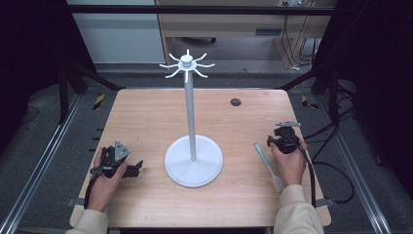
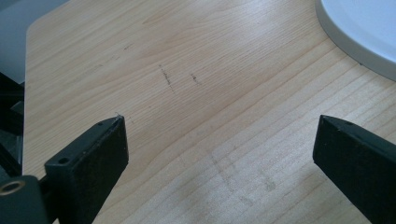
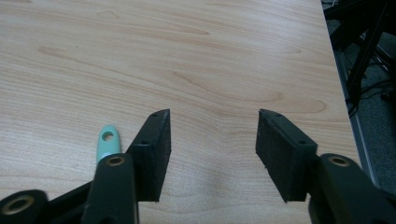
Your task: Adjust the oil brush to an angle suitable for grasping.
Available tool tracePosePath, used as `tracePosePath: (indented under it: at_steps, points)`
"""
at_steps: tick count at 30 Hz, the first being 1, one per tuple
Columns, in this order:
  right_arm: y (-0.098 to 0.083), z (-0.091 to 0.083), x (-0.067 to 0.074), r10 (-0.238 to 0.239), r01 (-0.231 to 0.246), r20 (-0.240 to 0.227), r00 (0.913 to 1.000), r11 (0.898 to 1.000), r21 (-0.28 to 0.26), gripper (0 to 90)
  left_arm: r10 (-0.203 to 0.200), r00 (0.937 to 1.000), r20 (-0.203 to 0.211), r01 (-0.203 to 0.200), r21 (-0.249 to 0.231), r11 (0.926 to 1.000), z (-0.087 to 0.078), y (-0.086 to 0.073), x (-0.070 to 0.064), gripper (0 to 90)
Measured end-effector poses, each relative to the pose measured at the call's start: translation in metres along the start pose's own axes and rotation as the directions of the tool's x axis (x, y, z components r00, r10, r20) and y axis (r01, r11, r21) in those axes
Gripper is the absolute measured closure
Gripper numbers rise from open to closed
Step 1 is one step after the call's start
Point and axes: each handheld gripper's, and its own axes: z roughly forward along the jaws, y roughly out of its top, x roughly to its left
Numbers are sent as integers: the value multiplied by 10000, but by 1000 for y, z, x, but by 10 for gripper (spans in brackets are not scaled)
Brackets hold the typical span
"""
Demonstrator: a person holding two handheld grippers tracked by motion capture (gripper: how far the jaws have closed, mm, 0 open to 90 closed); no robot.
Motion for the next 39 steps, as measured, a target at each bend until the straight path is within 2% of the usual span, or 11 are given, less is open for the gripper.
tracePosePath:
  at_steps: [5,12,16,20,24,29,31,39]
  points:
    - [-1,1,1,85,-80,-210,9997,9997,243,619,42,10000,-17,-42,-14,10000,0,1,-1,29]
    - [-2,2,7,-240,259,-739,9970,9993,254,760,14,10000,-23,-14,-34,10000,0,0,0,29]
    - [-2,3,12,-325,369,-1135,9930,9987,365,811,33,10000,-68,-33,-9,10000,-1,0,0,30]
    - [-3,5,19,-553,633,-1397,9886,9965,540,857,8,10000,-40,-9,-51,10000,0,1,0,30]
    - [-4,6,21,-561,659,-1591,9857,9962,569,900,-19,10000,-20,19,-60,10000,0,0,0,30]
    - [-5,9,22,-583,719,-1824,9815,9950,689,900,-10,10000,-5,10,-63,10000,-1,0,0,29]
    - [-6,10,25,-718,877,-1918,9788,9933,758,900,8,10000,14,-8,-54,10000,0,1,-1,30]
    - [-8,15,26,-670,896,-2032,9768,9905,1042,900,-5,10000,22,5,-55,10000,0,0,-1,30]
